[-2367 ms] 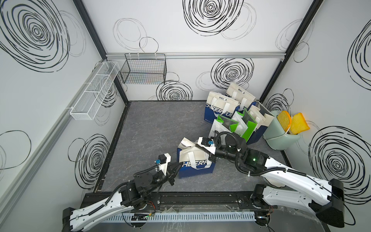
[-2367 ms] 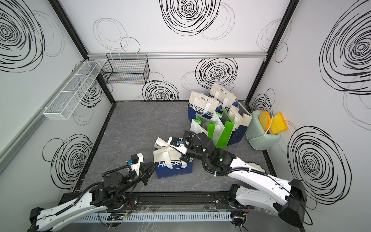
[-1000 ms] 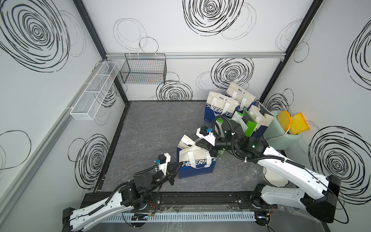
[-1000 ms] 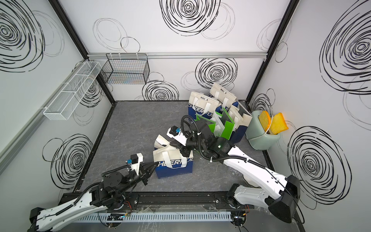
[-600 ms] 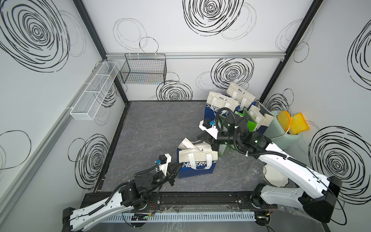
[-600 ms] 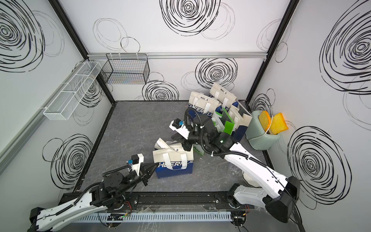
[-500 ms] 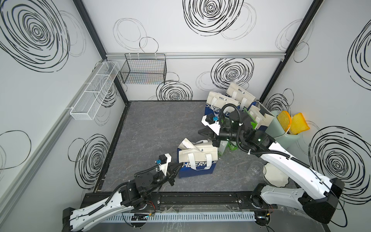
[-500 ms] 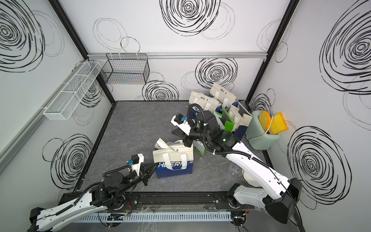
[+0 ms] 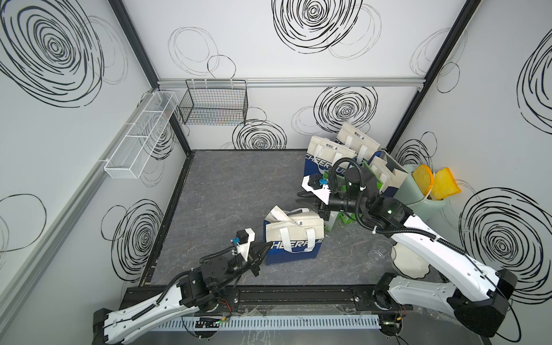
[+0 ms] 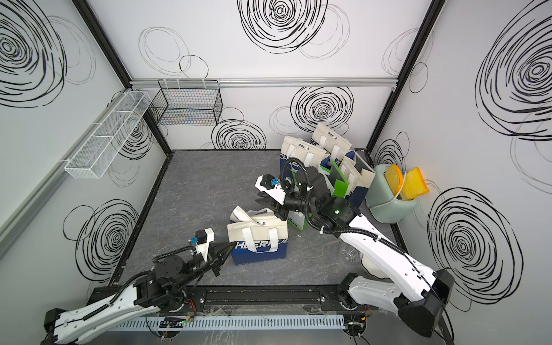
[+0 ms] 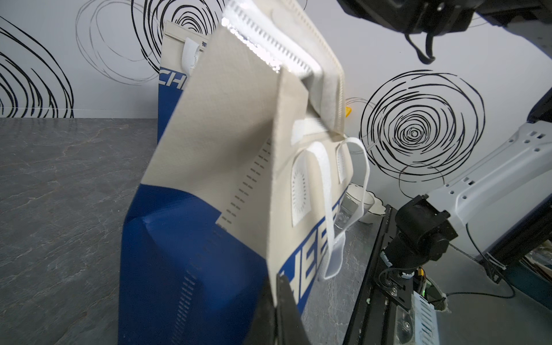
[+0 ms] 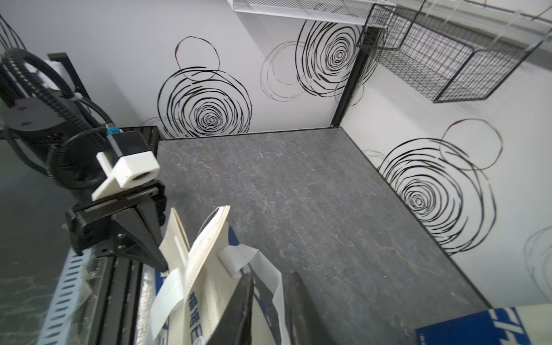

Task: Open the takeout bag
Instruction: Open the takeout bag at the center of the board.

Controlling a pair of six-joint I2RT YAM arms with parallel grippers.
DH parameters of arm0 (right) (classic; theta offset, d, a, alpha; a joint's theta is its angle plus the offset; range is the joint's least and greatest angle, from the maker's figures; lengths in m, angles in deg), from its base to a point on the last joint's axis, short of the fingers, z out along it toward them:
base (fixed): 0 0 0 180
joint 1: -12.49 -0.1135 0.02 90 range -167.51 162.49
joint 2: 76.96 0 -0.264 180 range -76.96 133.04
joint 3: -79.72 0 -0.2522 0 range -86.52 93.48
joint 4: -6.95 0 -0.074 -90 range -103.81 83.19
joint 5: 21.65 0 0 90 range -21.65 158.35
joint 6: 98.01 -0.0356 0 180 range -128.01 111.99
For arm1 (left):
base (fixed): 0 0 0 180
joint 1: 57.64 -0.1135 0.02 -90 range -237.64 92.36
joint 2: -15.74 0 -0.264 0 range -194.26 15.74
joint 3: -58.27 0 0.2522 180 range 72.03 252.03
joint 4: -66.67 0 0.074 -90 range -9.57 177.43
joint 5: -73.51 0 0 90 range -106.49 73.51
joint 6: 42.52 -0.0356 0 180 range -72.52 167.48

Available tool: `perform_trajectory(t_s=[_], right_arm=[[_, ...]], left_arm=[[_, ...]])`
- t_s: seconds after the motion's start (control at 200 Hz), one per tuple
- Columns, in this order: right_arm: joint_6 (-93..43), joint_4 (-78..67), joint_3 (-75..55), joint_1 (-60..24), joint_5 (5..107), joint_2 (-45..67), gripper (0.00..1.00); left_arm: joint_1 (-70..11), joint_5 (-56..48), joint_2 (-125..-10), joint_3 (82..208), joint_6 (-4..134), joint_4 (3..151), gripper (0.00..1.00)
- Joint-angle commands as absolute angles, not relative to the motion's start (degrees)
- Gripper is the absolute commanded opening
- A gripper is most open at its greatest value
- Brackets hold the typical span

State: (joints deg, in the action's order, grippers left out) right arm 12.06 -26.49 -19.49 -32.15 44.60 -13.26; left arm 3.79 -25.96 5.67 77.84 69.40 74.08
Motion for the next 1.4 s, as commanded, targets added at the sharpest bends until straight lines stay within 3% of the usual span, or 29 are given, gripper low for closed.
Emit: perform_trajectory(t_s=[0.0, 0.225, 0.655, 1.396], right_arm=[[25.2, -31.3, -21.9, -32.7, 48.7, -17.7, 0.32], [37.8, -32.9, -31.4, -34.4, 52.8, -29.0, 0.45], [44.3, -30.7, -39.6, -43.5, 70.7, -31.2, 0.44], [50.6, -21.2, -43.9, -49.4, 84.7, -31.0, 0.41]], left_arm=[[3.6, -26.5, 5.8, 78.5, 69.9, 73.9, 0.00], [3.5, -26.3, 5.5, 78.4, 69.9, 73.4, 0.00], [3.4, -26.0, 5.6, 78.4, 69.9, 73.4, 0.00], [3.2, -25.6, 5.1, 78.2, 70.0, 73.1, 0.00]])
